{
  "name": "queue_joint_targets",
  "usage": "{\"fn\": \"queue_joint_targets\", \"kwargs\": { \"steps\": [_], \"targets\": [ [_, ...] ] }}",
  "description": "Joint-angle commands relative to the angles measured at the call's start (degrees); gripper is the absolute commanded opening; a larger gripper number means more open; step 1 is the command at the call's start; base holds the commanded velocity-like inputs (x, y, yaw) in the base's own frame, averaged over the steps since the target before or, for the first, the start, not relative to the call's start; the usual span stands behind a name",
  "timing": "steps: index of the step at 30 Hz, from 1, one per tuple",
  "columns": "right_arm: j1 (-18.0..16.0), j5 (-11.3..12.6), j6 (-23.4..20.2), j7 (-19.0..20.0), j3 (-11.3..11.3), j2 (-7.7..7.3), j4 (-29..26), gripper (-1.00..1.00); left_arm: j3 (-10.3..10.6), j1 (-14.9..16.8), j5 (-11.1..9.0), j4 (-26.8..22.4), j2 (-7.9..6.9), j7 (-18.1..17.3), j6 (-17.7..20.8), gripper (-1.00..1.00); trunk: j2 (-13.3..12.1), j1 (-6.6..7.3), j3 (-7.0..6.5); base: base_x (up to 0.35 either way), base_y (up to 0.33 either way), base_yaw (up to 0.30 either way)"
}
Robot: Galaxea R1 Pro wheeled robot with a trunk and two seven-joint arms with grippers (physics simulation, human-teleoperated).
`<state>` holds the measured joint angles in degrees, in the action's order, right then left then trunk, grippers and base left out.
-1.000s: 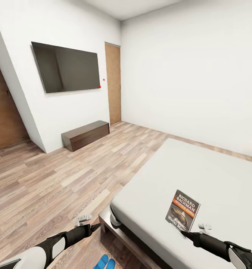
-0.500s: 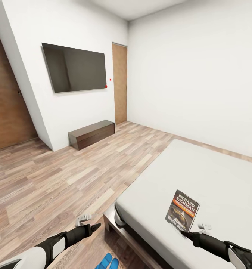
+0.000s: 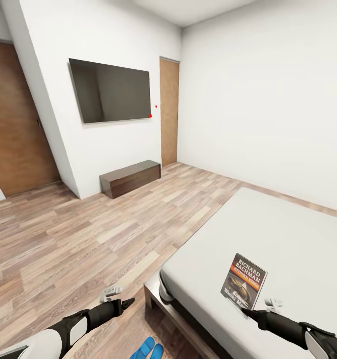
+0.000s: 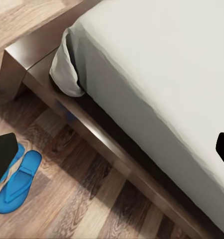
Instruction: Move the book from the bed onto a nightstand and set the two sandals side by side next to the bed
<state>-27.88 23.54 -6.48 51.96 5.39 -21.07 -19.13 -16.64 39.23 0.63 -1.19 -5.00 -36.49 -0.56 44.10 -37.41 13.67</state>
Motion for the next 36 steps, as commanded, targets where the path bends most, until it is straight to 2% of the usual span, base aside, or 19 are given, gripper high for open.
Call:
{"fn": "queue_joint_targets", "kwargs": {
  "steps": [1,18,27,36],
  "targets": [
    [0.0,0.6,-0.6,0.1,0.3,-0.05,-0.1,-1.00,-0.1,0.1,0.1,0.1,-0.01,-0.2,-0.1,1.00,0.1,-0.01,0.08,0.000,0.000,0.125],
    [0.0,0.6,-0.6,0.1,0.3,0.07,0.0,-1.00,-0.1,0.1,0.1,0.1,0.34,-0.1,-0.1,1.00,0.1,-0.01,0.08,0.000,0.000,0.150],
    [0.0,0.7,-0.1,0.0,0.3,0.10,0.0,-1.00,-0.1,0.1,0.1,0.1,0.42,0.0,-0.1,1.00,0.1,-0.01,0.08,0.000,0.000,0.020],
    [0.0,0.6,0.3,-0.1,0.3,0.22,5.1,-1.00,-0.1,0.1,0.1,0.1,0.43,0.0,-0.1,1.00,0.1,-0.01,0.08,0.000,0.000,0.000]
  ]
}}
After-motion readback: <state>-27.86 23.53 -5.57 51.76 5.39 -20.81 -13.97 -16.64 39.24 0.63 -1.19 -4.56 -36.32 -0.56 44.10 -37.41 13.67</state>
